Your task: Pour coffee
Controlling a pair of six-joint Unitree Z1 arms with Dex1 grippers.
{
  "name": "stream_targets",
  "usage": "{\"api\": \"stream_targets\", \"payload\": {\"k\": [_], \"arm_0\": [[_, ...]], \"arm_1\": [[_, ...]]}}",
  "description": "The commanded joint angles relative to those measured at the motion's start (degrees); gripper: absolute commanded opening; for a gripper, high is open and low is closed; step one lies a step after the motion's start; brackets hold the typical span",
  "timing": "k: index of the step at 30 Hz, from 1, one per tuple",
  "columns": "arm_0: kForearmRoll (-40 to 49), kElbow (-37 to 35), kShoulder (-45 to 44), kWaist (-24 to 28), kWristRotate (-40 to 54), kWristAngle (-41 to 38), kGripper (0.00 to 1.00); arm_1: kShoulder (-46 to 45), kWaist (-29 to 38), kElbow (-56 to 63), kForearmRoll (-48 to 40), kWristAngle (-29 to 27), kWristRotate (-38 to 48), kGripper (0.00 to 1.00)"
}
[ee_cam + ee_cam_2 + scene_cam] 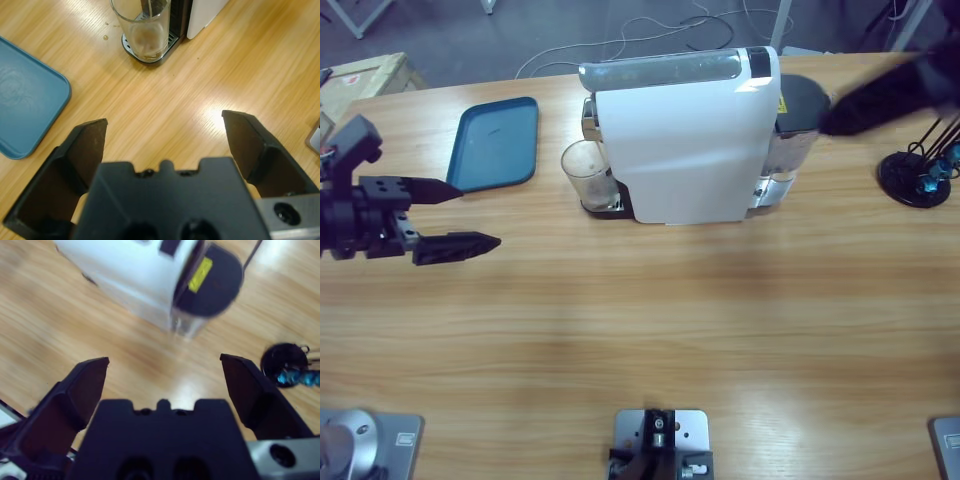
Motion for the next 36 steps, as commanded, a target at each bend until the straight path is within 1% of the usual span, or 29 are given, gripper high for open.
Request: {"api": "stream_targets", "payload": {"k": [1,4,10,22,36], "arm_0": [[-0.6,2.0,0.2,-0.7,-0.2,-0.2,0.998],[-0.6,1.8,0.3,-0.7,-0.1,-0.2,0.997],[-0.6,2.3,-0.2,-1.3,-0.1,-0.1,0.997],[-0.5,2.4,-0.8,-1.6,-0.1,0.0,0.997],[-0.5,2.6,-1.4,-1.7,-0.1,0.1,0.998]], "arm_1": [[-13.7,1.3,21.2,-12.9,-2.0,-0.6,1.000],[-14.8,1.3,25.4,-16.5,-2.1,-1.6,1.000],[-14.9,1.3,25.7,-21.1,-2.1,-3.1,1.000],[-15.5,1.3,26.3,-21.1,-3.3,-3.1,1.000],[-14.9,1.9,26.3,-20.9,-2.7,-3.2,1.000]]}}
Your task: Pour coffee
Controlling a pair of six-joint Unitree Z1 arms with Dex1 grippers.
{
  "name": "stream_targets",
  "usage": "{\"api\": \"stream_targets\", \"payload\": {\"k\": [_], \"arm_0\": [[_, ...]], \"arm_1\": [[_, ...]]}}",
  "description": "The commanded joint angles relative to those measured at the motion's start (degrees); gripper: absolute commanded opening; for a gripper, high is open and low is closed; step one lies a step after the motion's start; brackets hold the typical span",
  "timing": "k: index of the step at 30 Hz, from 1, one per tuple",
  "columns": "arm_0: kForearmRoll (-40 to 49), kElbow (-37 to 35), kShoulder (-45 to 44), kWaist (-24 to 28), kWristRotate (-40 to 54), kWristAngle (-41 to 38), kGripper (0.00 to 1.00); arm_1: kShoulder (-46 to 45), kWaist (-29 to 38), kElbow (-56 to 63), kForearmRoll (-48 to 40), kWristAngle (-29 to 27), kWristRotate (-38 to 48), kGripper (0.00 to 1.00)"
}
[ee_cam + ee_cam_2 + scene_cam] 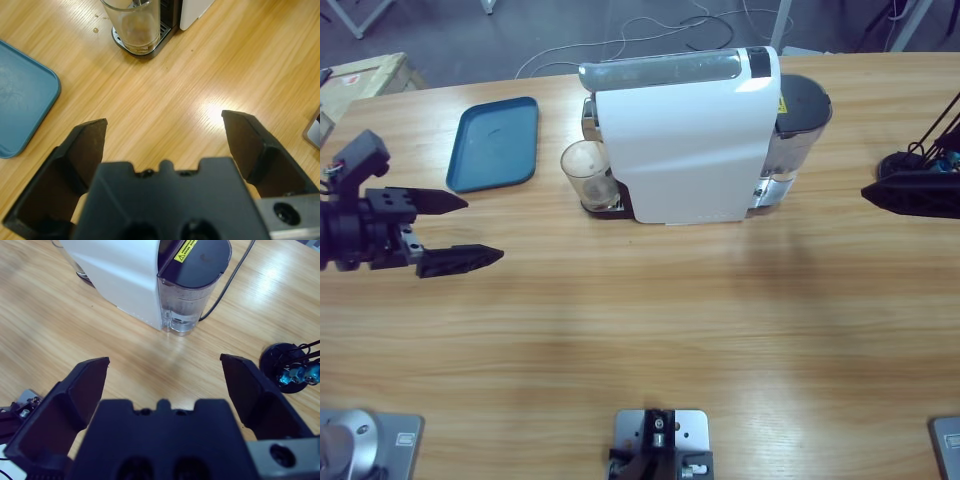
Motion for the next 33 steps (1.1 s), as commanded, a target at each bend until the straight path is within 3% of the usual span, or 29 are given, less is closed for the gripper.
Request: {"api": "stream_targets", "payload": {"k": [1,33], "arm_0": [[-0.5,1.3,-1.3,-0.5,-0.1,0.1,0.997],[-0.8,1.9,-3.6,-0.6,0.5,0.2,0.998]], "arm_1": [[-0.5,1.3,1.3,-0.1,-0.3,-0.8,1.000],[0.4,3.1,2.4,-0.5,-0.4,-0.3,1.000]]}}
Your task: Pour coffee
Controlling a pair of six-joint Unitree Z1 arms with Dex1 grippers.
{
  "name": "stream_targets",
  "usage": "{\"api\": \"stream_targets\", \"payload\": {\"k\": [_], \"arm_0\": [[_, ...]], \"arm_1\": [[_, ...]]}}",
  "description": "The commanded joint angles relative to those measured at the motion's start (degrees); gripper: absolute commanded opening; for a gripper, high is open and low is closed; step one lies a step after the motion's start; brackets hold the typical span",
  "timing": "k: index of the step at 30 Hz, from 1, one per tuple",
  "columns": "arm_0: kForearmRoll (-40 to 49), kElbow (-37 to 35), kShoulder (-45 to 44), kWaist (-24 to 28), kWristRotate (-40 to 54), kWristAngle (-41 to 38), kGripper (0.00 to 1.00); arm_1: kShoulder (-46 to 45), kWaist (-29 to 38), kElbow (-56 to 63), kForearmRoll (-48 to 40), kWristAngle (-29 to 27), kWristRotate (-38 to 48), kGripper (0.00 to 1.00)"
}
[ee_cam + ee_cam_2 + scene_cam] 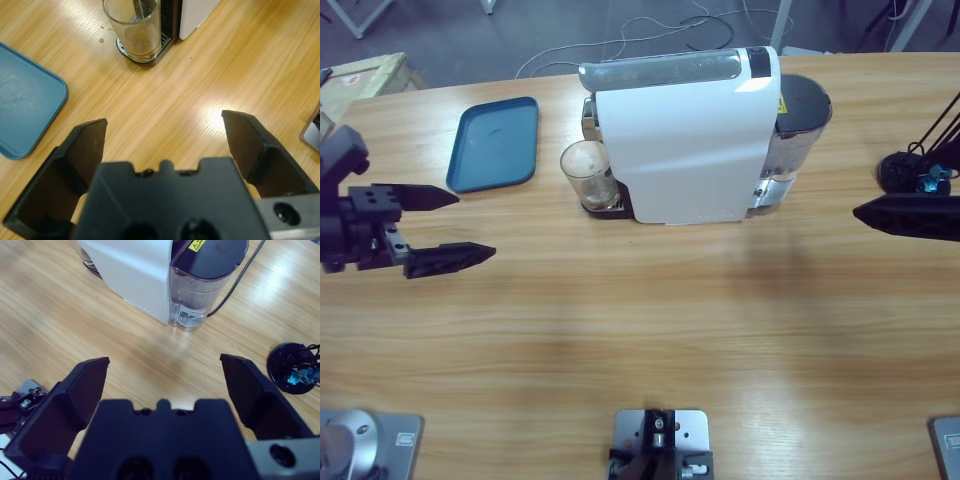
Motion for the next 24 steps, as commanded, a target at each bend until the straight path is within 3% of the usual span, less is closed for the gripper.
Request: {"api": "stream_targets", "payload": {"k": [1,6,10,16,24], "arm_0": [[-0.5,1.4,-0.9,-0.6,0.4,0.1,0.997],[-0.8,0.9,-0.5,-0.5,1.1,0.0,1.000],[-7.3,0.5,2.2,1.5,1.4,-0.5,1.000],[-18.5,-2.4,14.1,9.7,10.3,-12.3,1.000],[-27.0,-1.5,23.3,10.0,18.0,-21.0,0.977]], "arm_1": [[0.4,0.7,1.4,-0.5,-0.4,-0.3,1.000],[0.3,0.9,1.4,-0.3,-0.1,-0.3,1.000],[0.2,1.1,2.0,-0.2,0.1,-0.3,1.000],[1.4,1.1,2.7,-0.1,0.2,-0.2,1.000],[3.0,1.1,2.9,-0.2,0.7,0.0,1.000]]}}
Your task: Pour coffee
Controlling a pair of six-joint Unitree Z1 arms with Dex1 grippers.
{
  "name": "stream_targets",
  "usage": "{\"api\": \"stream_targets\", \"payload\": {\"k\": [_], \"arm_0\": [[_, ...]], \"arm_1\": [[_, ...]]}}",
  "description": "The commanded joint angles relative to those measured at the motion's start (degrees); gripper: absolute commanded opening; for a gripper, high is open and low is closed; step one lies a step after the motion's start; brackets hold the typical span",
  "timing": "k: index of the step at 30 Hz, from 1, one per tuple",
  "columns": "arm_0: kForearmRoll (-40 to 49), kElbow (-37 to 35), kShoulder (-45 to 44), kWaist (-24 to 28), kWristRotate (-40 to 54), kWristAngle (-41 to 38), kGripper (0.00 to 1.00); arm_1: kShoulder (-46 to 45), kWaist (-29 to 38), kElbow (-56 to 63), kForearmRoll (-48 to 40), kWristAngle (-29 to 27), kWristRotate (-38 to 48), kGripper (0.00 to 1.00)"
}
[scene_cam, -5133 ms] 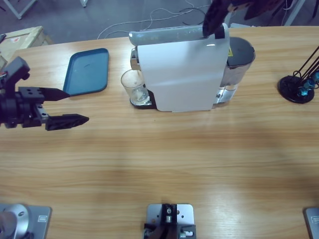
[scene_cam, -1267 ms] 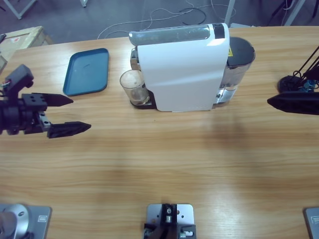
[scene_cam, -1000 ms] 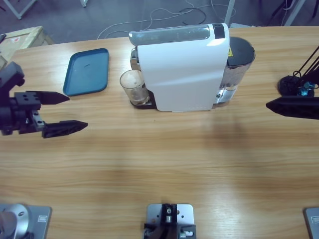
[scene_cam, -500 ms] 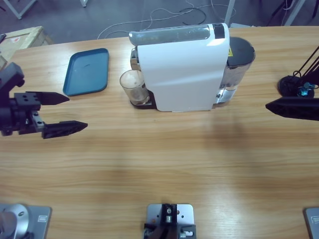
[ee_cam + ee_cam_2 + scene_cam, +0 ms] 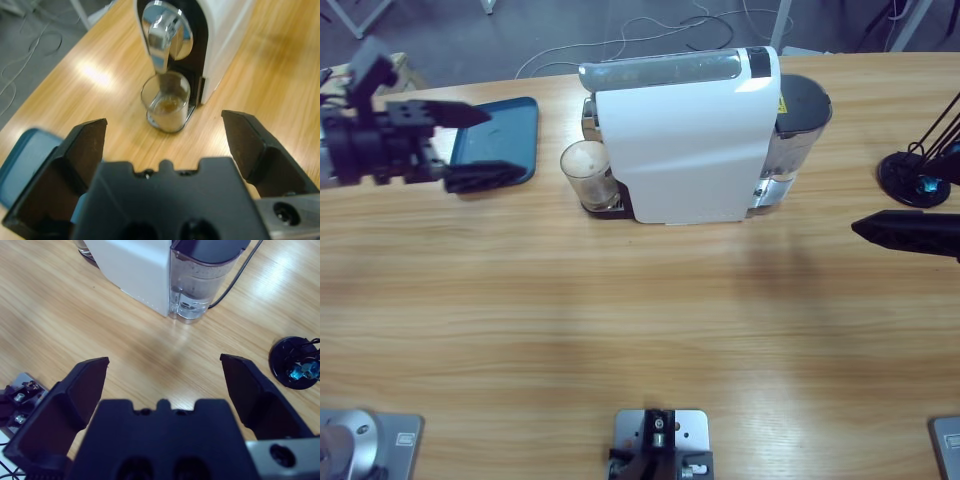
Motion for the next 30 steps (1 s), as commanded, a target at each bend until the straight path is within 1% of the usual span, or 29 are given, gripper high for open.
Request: {"api": "stream_targets", "payload": {"k": [1,5,11,20,30], "arm_0": [[-6.5,0.9,11.0,1.1,6.8,-7.7,0.977],[-9.4,1.4,14.6,0.6,7.8,-8.1,0.978],[-15.5,0.0,20.1,0.1,7.6,-9.3,0.982],[-18.1,-0.1,24.8,-1.4,7.4,-9.2,0.982],[-23.5,-1.6,29.4,-1.9,6.0,-9.3,0.982]], "arm_1": [[3.2,0.7,1.1,-0.2,0.9,0.0,1.000],[4.0,0.7,0.5,-0.1,0.9,0.0,1.000],[4.5,0.7,0.7,0.4,1.5,0.1,1.000],[5.6,0.7,0.7,0.6,1.9,0.1,1.000],[6.2,0.7,0.7,0.5,2.1,0.5,1.000]]}}
